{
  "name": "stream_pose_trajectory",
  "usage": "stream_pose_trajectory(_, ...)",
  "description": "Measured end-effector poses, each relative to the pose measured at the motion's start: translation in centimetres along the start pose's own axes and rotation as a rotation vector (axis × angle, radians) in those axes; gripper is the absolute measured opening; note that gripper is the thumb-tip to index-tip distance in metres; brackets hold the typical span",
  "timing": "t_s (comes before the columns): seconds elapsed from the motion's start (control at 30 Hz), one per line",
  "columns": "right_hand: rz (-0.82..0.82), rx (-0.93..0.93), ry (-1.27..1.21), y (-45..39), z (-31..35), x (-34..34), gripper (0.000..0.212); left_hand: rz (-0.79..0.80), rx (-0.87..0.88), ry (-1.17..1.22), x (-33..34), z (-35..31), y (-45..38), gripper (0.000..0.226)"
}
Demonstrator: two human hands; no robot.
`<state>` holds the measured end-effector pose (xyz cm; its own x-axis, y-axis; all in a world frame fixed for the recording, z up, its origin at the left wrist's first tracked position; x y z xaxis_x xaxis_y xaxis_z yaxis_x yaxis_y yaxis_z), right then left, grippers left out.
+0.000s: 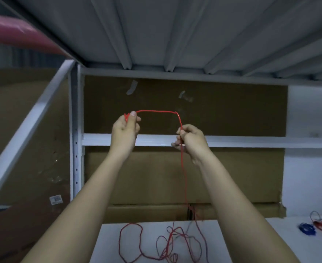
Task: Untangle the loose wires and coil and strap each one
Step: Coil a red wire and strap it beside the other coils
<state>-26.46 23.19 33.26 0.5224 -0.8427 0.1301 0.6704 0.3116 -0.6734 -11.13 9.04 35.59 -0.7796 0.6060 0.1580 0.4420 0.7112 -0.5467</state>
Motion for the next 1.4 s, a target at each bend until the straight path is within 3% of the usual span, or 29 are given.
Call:
stream_pose_trajectory(0.13, -0.036, -0.198, 0.220, -1.5, 4.1, -1.6, 0.029, -0.006, 0.029, 0.004, -0.9, -2.0, 0.3, 0.031)
stream_pose_trajectory(0.27, -0.010, -0.431, 0.278, -0.8, 5.8, -1.8, 0.009, -0.007, 0.019, 0.025, -2.1, -2.0, 0.7, 0.031)
stream_pose_trajectory(0.37, 0.013, -0.533, 0.331, -0.4, 6.0, -1.6, 0.012, -0.033, 0.003, 0.030, -3.0, -2.0, 0.9, 0.032)
stream_pose_trajectory(0.57, -0.053, -0.390, 0.241, -1.8, 5.3, -1.2, 0.030, 0.004, 0.035, -0.049, -2.7, -3.0, 1.6, 0.032)
stream_pose_trajectory(0.73, -0.051, -0.257, 0.261, -2.6, 3.6, 0.4, 0.040, 0.117, -0.081, 0.060, -2.0, -1.4, 2.5, 0.033)
stream_pose_trajectory(0.97, 0.215, -0.167, 0.383, 0.2, -1.1, 3.8, 0.044, 0.374, -0.208, 0.446, -0.9, 0.5, 4.7, 0.035)
stream_pose_trajectory(1.1, 0.487, -0.180, 0.460, 4.0, -4.1, 7.2, 0.044, 0.373, -0.225, 0.549, 0.1, 1.1, 4.9, 0.033)
stream_pose_trajectory(1.17, 0.636, -0.196, 0.526, 6.5, -5.6, 8.2, 0.042, 0.300, -0.208, 0.501, -0.1, 1.7, 4.5, 0.028)
stream_pose_trajectory(1.27, 0.708, -0.281, 0.584, 9.8, -6.7, 7.7, 0.042, 0.194, -0.187, 0.404, -0.8, 3.0, 3.4, 0.020)
stream_pose_trajectory(1.4, 0.783, -0.509, 0.576, 12.3, -4.8, 6.9, 0.035, 0.245, -0.145, -0.111, 0.0, 6.3, 4.0, 0.013)
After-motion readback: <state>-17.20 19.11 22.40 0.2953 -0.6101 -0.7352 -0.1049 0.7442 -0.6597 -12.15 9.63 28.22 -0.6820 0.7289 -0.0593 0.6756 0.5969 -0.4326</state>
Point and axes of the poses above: each hand's wrist, its own y-axis away from the middle knuckle, its own x-axis out of the palm, z = x × y, the point moved 8 cm from there along -y, towards the middle knuckle, and after that the axes turned 13 degrees about -x, right-handed, at the moved point
